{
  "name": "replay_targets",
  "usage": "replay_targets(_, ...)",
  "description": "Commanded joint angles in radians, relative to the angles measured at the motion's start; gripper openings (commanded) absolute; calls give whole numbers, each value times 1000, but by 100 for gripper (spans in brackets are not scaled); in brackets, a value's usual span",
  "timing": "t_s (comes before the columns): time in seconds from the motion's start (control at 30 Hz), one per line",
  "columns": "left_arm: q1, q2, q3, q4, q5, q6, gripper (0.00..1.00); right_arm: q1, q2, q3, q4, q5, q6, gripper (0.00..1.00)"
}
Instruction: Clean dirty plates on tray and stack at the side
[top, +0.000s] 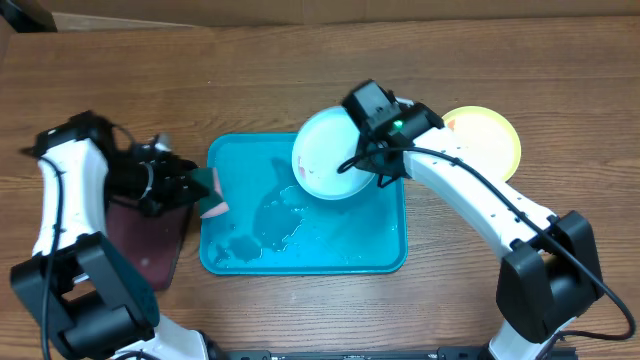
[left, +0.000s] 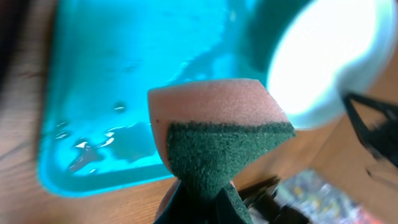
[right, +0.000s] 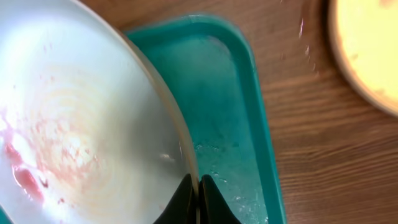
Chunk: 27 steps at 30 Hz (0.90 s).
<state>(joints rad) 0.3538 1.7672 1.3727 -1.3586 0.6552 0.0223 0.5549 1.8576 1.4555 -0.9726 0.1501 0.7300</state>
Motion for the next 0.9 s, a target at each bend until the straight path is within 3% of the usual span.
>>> replay_targets(0.0,-105,-7,-6,30,44,45,4,5,0,-142,120,-150,21,4)
replay_targets(0.1,-190,-7,-6,80,37,16,4,17,0,-242,238,-213,22,4)
replay_targets(0.2,-262,-7,-8,129,-31,-98,4,27,0,-294,301,-238,22,4)
replay_targets(0.67,-585,-1,-14,341,-354,-364,4,63,0,-336,343,-237,23,4)
replay_targets(0.87,-683,53,-21,412,-385,-378,4,63,0,-336,341,-237,22,4)
